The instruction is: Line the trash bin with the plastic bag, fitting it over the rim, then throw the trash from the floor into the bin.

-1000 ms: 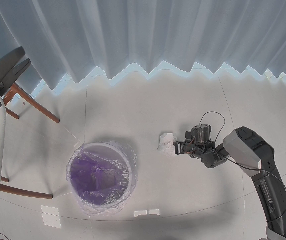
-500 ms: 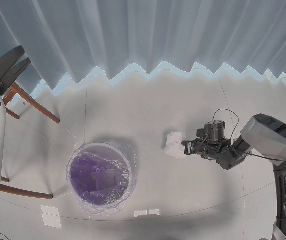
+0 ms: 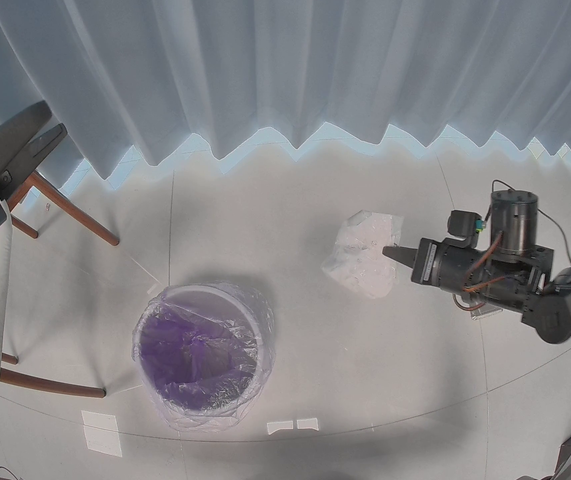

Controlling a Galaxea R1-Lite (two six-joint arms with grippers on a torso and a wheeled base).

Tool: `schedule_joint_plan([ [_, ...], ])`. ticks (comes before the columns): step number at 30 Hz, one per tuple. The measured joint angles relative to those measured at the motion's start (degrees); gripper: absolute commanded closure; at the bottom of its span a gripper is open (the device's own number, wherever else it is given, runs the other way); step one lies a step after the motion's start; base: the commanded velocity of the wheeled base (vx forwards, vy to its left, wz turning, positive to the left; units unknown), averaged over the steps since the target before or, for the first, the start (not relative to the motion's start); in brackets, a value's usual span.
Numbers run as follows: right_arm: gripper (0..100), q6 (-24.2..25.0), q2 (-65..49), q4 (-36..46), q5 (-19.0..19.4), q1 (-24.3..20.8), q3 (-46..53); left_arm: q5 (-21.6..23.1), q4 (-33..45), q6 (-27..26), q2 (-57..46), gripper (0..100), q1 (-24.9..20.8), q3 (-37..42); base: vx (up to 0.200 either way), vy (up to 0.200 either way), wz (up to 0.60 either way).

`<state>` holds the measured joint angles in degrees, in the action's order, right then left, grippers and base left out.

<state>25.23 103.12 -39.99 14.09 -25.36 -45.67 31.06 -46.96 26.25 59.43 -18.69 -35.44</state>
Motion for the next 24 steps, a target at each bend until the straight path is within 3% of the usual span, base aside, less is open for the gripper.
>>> schedule_joint_plan([
  [9, 100, 11.72, -17.09, 6.35, 3.83, -11.65, 8.96, 0.3, 1.72, 1.37, -1.02, 0, -2.21, 1.12, 0.0, 0.178, 0.0],
  [18, 100, 12.45, -19.11, 2.82, 4.07, -15.6, 11.15, 0.61, 2.13, 1.56, -2.38, 0, -3.35, 0.94, 0.0, 0.2, 0.0],
  [24, 100, 11.96, -15.14, -7.72, 4.02, -15.96, 13.67, 0.6, 2.34, 1.58, -3.01, 0, -3.89, 0.82, 0.0, 0.2, 0.0],
])
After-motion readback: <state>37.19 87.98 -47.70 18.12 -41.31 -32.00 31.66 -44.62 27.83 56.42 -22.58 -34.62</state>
